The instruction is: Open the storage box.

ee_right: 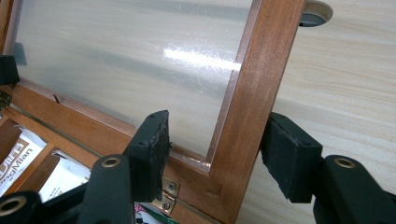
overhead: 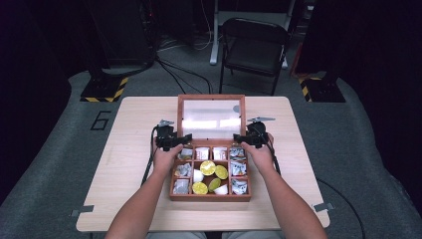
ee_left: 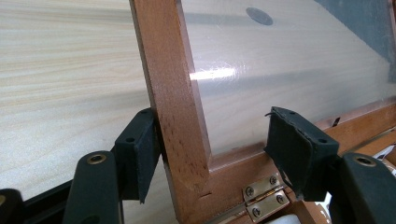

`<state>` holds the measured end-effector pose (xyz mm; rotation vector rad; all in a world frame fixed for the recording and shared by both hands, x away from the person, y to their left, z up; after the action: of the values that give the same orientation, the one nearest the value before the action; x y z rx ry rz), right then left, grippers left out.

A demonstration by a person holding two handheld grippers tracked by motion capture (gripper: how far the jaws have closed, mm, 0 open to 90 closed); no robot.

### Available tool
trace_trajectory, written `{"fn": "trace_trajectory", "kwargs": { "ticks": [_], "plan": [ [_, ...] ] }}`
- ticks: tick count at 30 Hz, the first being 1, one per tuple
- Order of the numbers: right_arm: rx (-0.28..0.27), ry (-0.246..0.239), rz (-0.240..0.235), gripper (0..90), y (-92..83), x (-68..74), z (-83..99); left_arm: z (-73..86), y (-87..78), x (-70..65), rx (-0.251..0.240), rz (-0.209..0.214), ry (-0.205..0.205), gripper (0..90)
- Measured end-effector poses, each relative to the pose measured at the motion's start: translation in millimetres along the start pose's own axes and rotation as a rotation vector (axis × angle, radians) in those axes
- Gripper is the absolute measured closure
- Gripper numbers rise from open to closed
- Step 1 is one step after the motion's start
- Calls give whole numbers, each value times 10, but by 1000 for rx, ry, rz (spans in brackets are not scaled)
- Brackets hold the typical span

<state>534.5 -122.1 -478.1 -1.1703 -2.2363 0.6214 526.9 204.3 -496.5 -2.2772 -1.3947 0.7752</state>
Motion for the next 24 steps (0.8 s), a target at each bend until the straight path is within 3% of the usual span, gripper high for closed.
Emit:
{"fn": "trace_trajectory", "kwargs": {
  "ticks": [18, 24],
  "plan": [
    [27, 14, 5, 413, 69, -11, -38, 10, 6, 47, 24, 9, -26, 352],
    [29, 21, 2, 406, 87, -31, -34, 22, 26, 64, 26, 18, -51, 345]
  ]
}}
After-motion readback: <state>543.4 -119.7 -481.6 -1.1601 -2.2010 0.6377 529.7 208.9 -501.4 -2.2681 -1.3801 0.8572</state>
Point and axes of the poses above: each handheld gripper's, and its own axes: y roughly forward along the jaws, z roughly out of its underside, x roughly to its left, the point moved 1 cm from there along y, roughly forward along the jaws, and after that the axes turned 4 degrees about -z, right-handed, at the moved point
